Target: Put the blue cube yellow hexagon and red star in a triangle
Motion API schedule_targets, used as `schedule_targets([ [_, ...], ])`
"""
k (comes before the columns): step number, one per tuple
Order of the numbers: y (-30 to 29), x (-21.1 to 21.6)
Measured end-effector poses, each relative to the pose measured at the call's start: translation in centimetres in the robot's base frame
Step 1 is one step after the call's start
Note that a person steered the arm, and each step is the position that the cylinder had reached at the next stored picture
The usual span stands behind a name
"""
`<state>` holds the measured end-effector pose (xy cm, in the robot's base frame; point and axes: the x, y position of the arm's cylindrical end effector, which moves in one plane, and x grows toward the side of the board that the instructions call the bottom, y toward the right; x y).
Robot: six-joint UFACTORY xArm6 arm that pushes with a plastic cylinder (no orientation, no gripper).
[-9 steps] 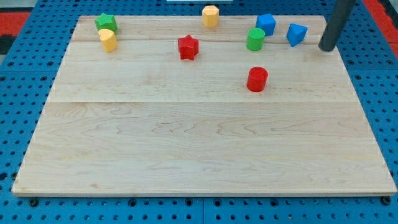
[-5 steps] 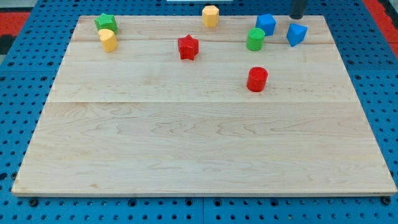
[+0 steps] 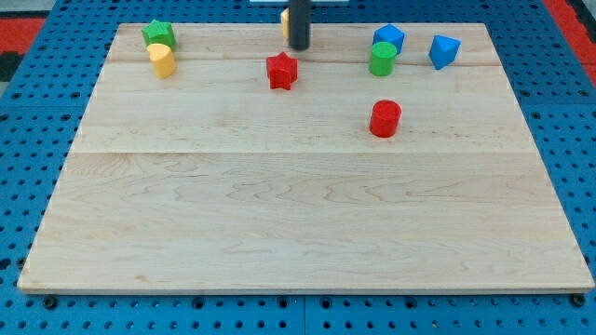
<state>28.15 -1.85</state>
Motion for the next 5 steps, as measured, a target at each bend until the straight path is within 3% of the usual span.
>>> schedule_targets([
  [1,-2.9,-0.1],
  [3,-5.7,-9.0],
  [5,-3.5,-8.9],
])
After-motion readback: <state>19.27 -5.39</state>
